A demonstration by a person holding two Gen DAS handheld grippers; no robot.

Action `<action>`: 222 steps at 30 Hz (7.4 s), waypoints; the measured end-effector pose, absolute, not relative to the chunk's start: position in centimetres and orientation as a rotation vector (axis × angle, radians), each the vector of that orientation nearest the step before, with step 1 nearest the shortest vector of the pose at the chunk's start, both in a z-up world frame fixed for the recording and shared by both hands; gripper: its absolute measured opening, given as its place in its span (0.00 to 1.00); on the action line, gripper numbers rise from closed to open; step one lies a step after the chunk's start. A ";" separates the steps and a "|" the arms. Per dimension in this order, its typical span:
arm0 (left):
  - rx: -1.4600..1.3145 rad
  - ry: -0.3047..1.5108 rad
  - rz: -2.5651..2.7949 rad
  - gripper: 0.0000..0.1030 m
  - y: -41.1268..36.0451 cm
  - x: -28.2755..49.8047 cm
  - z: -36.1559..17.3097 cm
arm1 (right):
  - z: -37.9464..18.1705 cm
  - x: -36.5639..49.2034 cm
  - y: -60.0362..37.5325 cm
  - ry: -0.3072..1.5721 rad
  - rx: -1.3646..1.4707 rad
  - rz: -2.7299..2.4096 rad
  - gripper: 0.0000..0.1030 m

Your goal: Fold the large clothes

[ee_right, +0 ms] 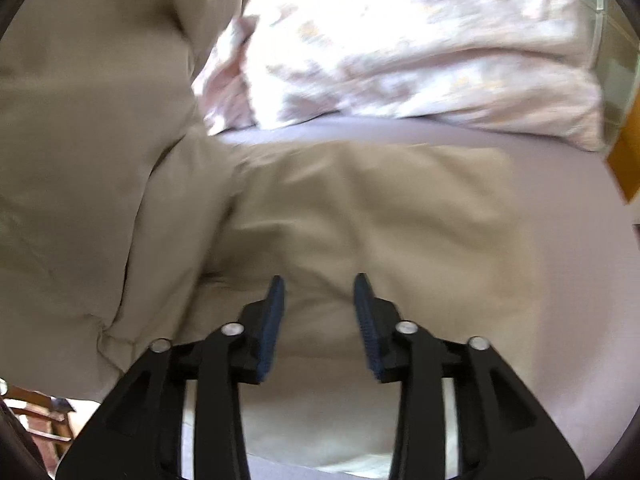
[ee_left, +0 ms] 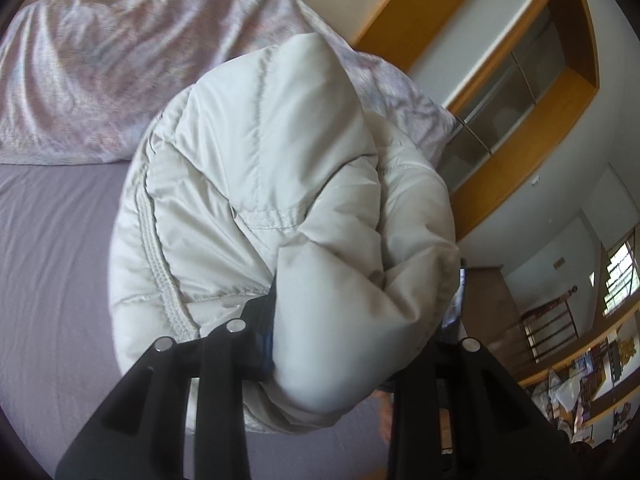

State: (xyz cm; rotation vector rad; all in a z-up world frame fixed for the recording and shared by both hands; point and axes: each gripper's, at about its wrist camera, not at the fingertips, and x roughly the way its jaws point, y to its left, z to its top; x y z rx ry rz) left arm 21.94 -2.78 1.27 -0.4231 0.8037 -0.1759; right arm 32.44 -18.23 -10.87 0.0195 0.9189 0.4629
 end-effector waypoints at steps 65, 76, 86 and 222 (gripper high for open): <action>-0.092 0.870 0.202 0.81 -2.9 29.6 -3.0 | -5.9 37.0 -23.0 0.852 0.074 0.329 0.40; -0.028 0.856 0.166 0.87 -5.8 31.8 -4.6 | -10.5 37.8 -24.5 0.919 0.101 0.281 0.39; -0.069 0.882 0.167 0.95 -6.0 33.2 -7.7 | -12.2 38.7 -24.6 0.933 0.116 0.280 0.39; -0.017 0.760 0.147 0.98 -4.6 32.9 -10.7 | -11.5 39.7 -25.7 0.855 0.041 0.100 0.51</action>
